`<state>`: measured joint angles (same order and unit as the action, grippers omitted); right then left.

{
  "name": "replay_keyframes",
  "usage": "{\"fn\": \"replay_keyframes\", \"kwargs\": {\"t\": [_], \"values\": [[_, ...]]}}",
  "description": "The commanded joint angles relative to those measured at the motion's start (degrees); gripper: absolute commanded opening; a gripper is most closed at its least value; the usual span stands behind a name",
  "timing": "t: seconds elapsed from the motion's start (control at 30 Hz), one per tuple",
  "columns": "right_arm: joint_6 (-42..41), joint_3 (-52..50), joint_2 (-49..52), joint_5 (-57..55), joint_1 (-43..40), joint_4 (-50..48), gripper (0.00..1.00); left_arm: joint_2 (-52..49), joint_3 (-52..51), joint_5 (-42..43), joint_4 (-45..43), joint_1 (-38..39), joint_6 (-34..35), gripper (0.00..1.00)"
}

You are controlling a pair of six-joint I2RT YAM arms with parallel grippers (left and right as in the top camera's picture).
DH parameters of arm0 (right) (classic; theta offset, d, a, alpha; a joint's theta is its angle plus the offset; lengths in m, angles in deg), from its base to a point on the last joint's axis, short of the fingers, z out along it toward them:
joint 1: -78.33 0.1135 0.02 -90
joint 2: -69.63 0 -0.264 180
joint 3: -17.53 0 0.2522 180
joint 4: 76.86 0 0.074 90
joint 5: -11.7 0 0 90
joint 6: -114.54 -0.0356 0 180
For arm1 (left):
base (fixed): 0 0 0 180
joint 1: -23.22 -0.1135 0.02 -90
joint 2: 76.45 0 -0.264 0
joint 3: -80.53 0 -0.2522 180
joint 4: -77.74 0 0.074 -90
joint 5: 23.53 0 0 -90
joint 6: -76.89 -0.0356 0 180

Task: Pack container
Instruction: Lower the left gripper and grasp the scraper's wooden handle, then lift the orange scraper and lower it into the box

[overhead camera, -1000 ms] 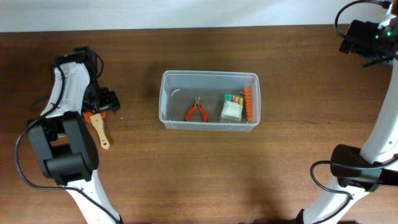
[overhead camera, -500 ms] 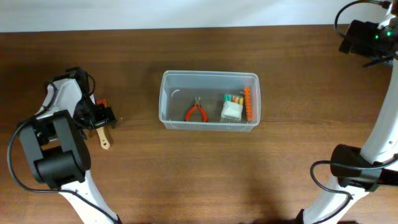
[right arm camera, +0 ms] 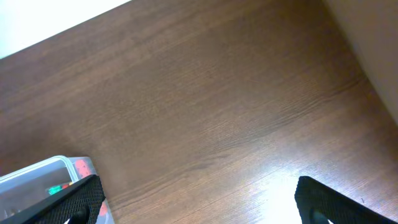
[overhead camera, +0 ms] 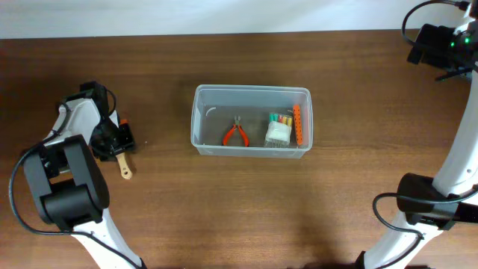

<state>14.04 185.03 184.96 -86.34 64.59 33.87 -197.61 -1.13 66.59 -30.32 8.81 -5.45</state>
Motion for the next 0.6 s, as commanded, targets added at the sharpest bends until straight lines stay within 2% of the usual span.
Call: {"fn": "replay_keyframes", "kwargs": {"t": [0.0, 0.1, 0.27, 0.37, 0.47, 0.57], "values": [[0.0, 0.1, -0.3, 0.1, -0.2, 0.3, 0.99, -0.9, -2.0, 0.4, -0.3, 0.0, 0.0, 0.35], [0.0, 0.1, -0.3, 0.1, -0.2, 0.3, 0.99, -0.9, -2.0, 0.4, -0.3, 0.0, 0.0, 0.25], [0.0, 0.1, -0.3, 0.1, -0.2, 0.3, 0.99, -0.9, -2.0, 0.4, -0.3, 0.0, 0.4, 0.24], [0.0, 0.1, -0.3, 0.1, -0.2, 0.3, 0.99, -0.9, -2.0, 0.7, -0.3, 0.0, 0.4, 0.18], [0.0, 0.1, -0.3, 0.1, -0.2, 0.3, 0.99, -0.4, -1.8, 1.0, -0.5, 0.0, 0.4, 0.06], [0.0, 0.1, -0.3, 0.1, -0.2, 0.3, 0.99, 1.8, 0.1, 1.0, -0.7, 0.0, 0.4, 0.04]]}}
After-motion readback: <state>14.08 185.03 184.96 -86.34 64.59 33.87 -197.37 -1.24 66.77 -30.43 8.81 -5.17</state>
